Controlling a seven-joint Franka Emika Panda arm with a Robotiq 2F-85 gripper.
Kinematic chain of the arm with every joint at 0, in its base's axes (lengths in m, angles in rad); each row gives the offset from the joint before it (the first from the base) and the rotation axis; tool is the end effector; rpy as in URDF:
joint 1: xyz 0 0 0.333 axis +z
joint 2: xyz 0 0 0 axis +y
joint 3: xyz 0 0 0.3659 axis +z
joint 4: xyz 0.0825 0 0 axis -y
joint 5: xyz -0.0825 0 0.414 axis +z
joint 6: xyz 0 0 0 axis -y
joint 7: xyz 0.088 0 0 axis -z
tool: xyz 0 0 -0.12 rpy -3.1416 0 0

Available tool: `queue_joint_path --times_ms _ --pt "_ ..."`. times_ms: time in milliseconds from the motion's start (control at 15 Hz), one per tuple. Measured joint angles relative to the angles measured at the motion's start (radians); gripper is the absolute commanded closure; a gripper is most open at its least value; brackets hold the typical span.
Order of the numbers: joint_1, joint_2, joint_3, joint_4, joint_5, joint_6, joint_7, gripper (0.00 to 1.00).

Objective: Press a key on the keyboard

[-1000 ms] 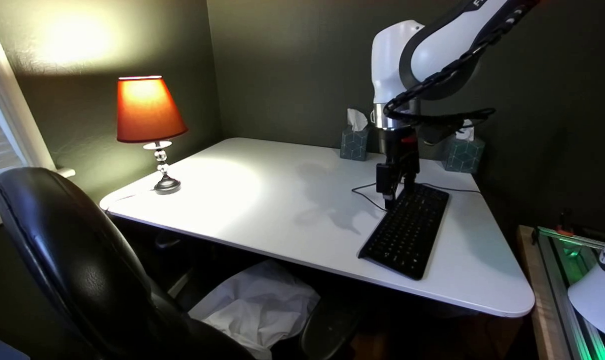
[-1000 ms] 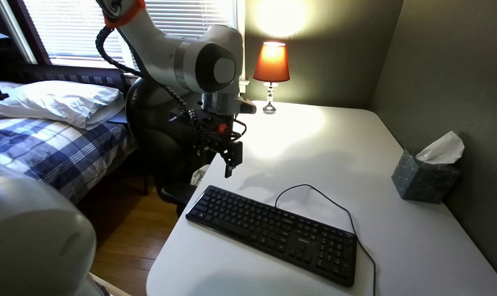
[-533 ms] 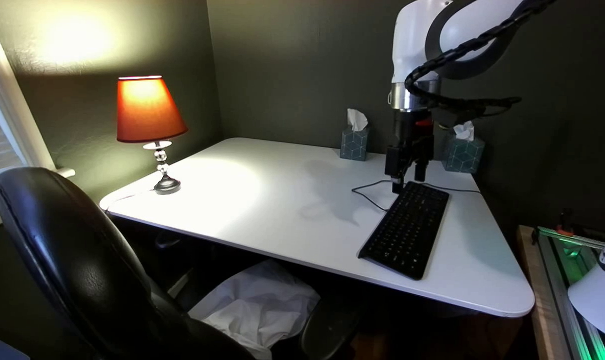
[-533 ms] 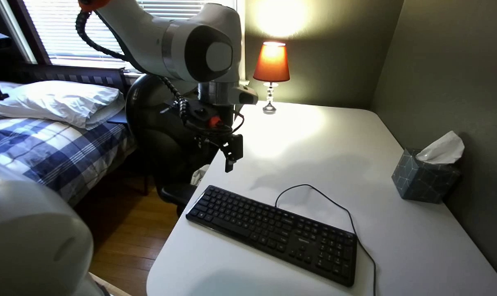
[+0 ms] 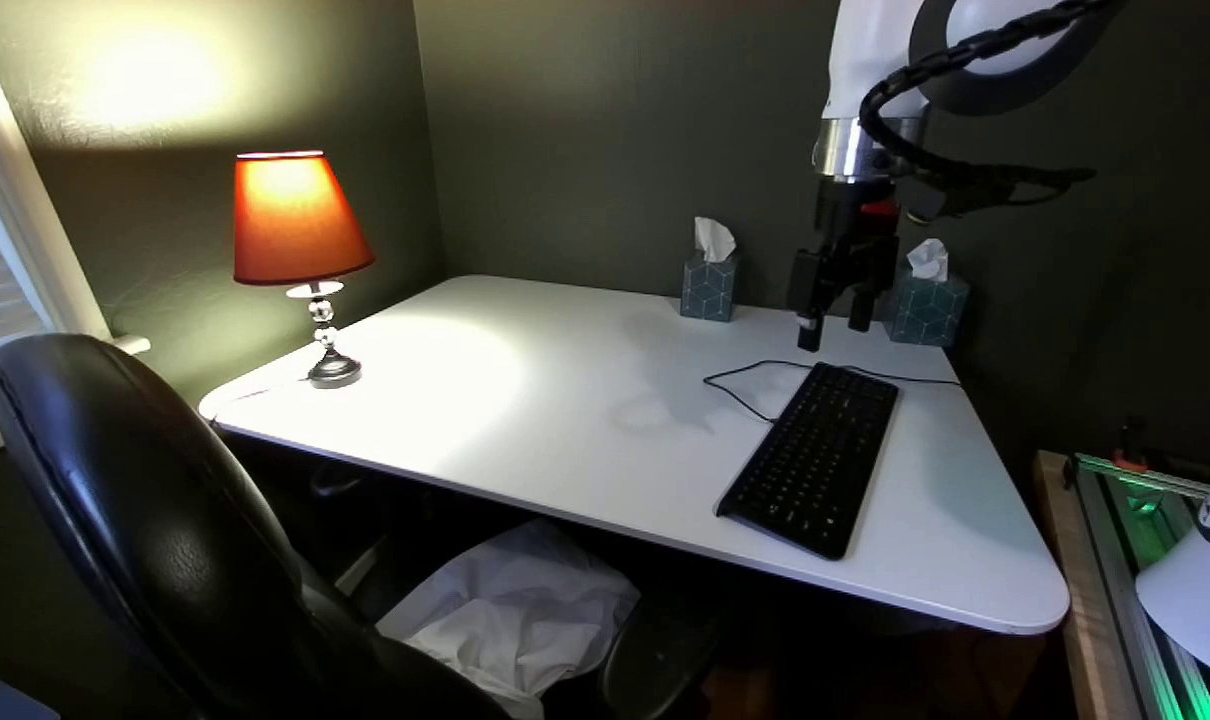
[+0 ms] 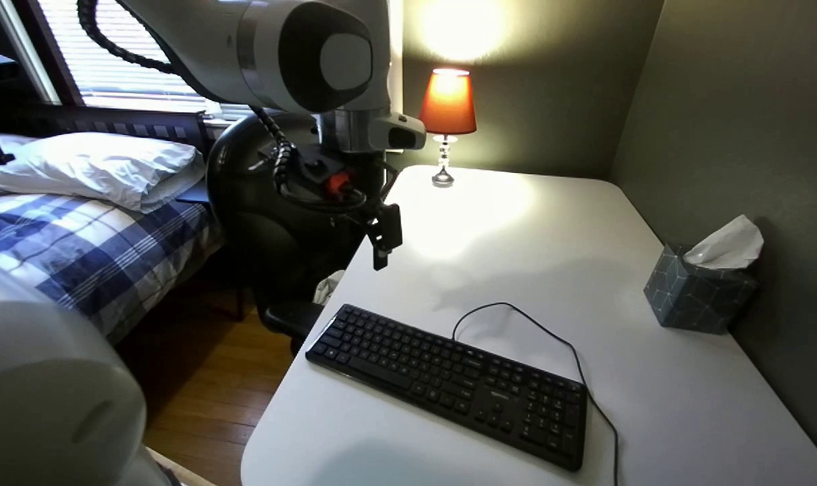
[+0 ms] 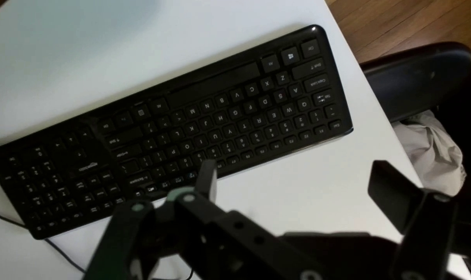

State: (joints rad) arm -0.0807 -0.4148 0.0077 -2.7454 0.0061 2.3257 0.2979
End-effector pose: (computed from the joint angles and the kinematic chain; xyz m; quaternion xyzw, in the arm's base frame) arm 0.3714 -0.0272 0.3553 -0.9824 0.1868 0.0025 0.0004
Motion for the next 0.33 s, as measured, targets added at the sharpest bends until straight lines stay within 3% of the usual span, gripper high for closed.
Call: queue_joint_path --times_ms 333 --pt "-0.011 -0.036 0.007 0.002 -0.007 -0.014 0.010 0.00"
